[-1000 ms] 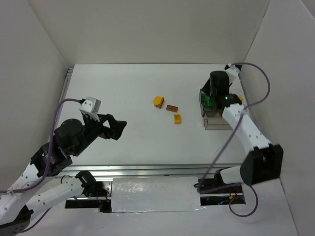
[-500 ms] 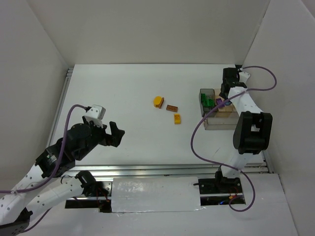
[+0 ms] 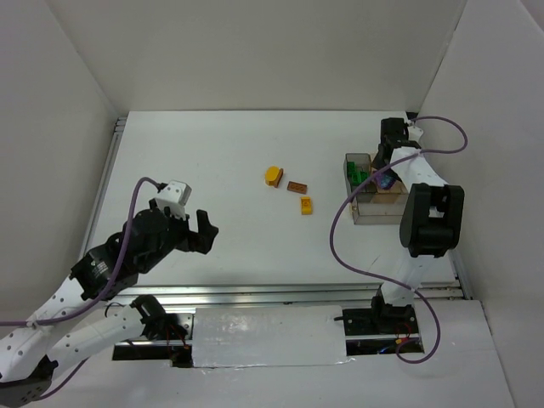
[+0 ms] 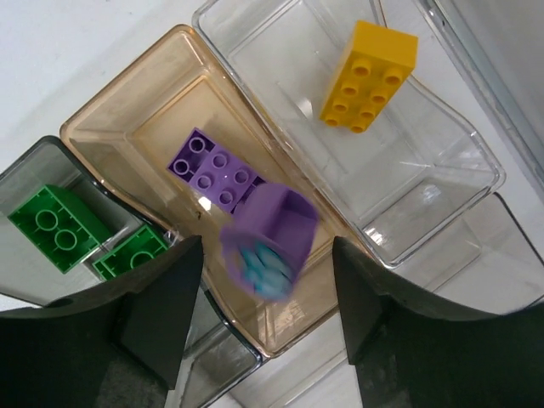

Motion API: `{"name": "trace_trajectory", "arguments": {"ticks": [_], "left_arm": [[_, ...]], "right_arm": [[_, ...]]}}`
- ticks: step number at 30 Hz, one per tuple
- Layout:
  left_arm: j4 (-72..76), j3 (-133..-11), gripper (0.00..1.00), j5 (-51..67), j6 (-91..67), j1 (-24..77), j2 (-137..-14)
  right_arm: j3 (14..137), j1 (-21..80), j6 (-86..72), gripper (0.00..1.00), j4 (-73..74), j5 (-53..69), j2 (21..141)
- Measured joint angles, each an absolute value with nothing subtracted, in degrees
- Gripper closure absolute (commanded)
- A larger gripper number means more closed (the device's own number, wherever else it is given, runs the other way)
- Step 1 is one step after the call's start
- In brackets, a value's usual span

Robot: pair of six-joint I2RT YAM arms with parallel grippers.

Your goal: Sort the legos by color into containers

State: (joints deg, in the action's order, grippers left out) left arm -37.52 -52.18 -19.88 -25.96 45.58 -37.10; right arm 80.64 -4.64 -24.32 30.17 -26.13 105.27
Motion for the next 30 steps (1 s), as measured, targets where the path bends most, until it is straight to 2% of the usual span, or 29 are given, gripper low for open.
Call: {"name": "trace_trajectory", "arguments": {"ticks": [2, 3, 11, 15, 17, 22, 26, 30], "left_arm": [[-37.56, -52.18, 0.0, -19.9, -25.96, 45.58, -38.17], [-37.6, -52.18, 0.0, -19.9, -25.96, 45.58, -38.61], [-38.15, -52.18, 0.0, -19.9, -25.98, 45.56, -40.91], [-38.41, -52.99, 0.01, -19.11, -26.26, 44.18, -43.94], [-38.57, -54.19, 0.01, -18.39, -26.94, 42.26, -46.85], [-38.68, -55.61, 0.01, -17.06, -27.99, 35.35, -52.03], [-39.05, -55.64, 0.0, -17.54, -28.77, 31.48, -51.62], [-38.96, -55.33, 0.0, -17.69, -28.75, 30.92, -49.82]], "right_arm": [[80.77, -4.64, -24.21, 0.27, 30.11, -25.85, 105.23], [80.95, -4.64, -24.14, 0.07, 30.15, -25.67, 105.23], [82.15, -4.23, -24.23, 0.06, 30.74, -24.14, 104.62], [81.28, -1.83, -24.95, 0.06, 31.81, -21.47, 99.39], [79.96, 1.93, -25.19, 0.06, 32.12, -19.66, 93.93], [78.56, 19.4, -26.22, 0.07, 31.55, -16.25, 84.07], [75.9, 29.02, -27.68, 0.08, 31.33, -14.52, 86.43], [73.76, 30.55, -28.27, 0.1, 31.9, -14.09, 93.67]]}}
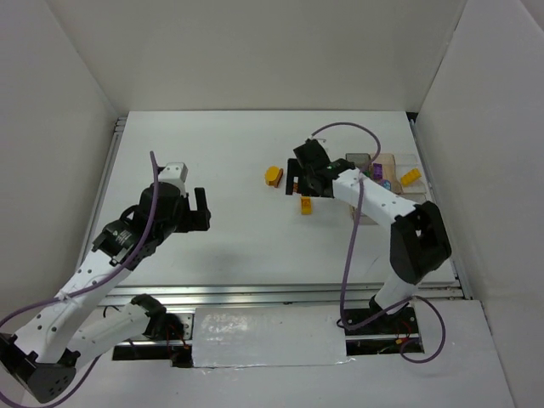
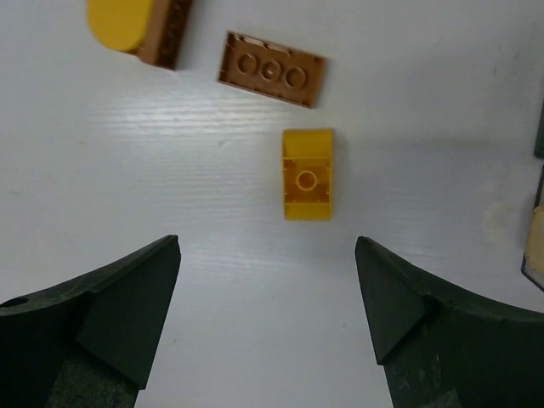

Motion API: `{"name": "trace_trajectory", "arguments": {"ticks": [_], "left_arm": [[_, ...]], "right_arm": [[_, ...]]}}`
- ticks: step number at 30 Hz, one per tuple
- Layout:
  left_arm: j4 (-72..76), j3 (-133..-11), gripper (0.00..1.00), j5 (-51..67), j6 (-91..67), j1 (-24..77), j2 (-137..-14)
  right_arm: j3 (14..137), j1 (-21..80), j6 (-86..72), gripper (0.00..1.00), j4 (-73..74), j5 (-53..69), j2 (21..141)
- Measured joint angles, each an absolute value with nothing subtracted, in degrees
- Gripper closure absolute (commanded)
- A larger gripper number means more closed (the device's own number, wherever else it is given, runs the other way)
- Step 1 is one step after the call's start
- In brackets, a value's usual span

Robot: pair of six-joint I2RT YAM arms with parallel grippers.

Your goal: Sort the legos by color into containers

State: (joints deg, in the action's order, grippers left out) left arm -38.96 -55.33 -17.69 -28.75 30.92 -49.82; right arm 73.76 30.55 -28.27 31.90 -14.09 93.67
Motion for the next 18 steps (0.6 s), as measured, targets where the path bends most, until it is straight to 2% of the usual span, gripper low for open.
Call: {"name": "trace_trajectory", "arguments": {"ticks": [9, 18], "left_arm": [[-38.96, -54.33, 0.0, -15.94, -28.45, 30.94, -47.94], [-38.48, -53.98, 0.01, -12.82, -27.18, 30.94, -48.45]], "right_arm": [[72.9, 30.37, -27.53, 0.2, 31.94, -12.64, 103.72], [73.84, 30.2, -27.24, 0.23, 31.18, -12.95, 110.67]]}}
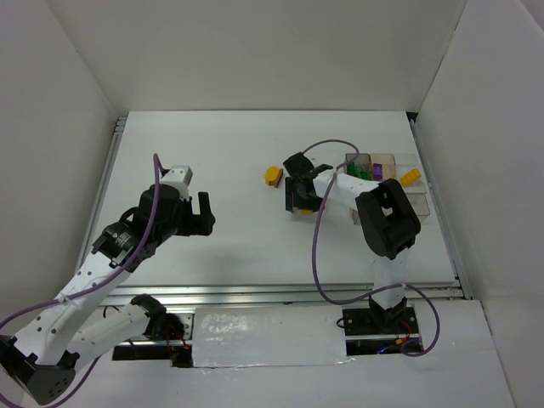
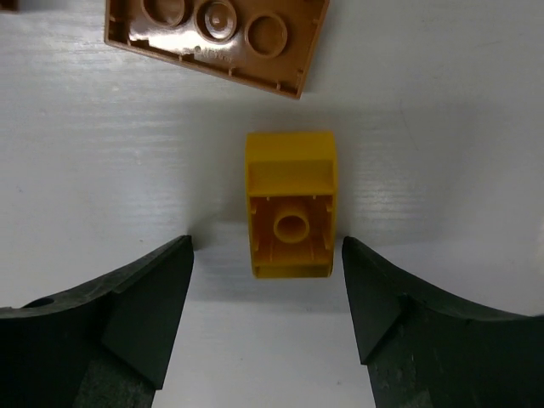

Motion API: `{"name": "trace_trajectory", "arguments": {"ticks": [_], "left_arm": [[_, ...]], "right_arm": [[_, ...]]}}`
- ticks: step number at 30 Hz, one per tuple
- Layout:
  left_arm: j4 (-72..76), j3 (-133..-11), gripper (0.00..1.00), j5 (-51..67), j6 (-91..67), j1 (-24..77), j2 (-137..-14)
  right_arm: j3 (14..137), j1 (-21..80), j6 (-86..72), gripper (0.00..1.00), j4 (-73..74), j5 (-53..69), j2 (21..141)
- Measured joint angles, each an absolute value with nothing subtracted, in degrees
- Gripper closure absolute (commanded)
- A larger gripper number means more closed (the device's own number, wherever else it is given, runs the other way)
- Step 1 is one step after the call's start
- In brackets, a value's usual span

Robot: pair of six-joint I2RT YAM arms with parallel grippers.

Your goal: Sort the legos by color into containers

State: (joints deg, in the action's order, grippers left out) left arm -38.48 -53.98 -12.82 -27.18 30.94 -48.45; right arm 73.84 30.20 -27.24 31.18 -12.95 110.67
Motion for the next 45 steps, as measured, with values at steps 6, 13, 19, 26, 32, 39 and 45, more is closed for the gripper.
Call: {"name": "trace_trajectory", "arguments": {"ticks": [6, 13, 19, 26, 32, 39, 45], "left_arm": [[-38.17, -53.98, 0.0, -11.44, -26.92, 30.94, -48.38], [-38.04, -53.98, 0.0, -10.59, -26.85, 30.94, -48.12], [-37.69, -53.98, 0.0, -10.33, -26.72, 30.94, -48.12], [-37.65, -53.98, 0.01, -10.7, -26.79, 31.38, -47.53], [-37.74, -53.98, 0.0, -12.78, -27.09, 32.82, -46.7], [-38.06, -53.98, 0.0, -13.26, -27.09, 32.95, -47.53], [-38.13, -53.98, 0.0, -13.19, -27.07, 32.95, -47.42]], "right_arm": [[74.32, 29.71, -26.61, 0.55, 30.46, -13.3, 110.83], [73.93, 28.93, -26.02, 1.0, 29.67, -12.97, 110.24], [70.24, 26.17, -24.53, 1.0, 30.98, -8.99, 96.9], [73.69, -4.01, -27.81, 1.0, 27.05, -8.43, 89.41], [75.22, -13.47, -33.17, 1.0, 29.39, -14.46, 96.51], [83.72, -15.62, -34.63, 0.99, 32.53, -18.79, 105.32], [85.54, -18.02, -33.36, 0.96, 33.54, -19.99, 107.66]]}}
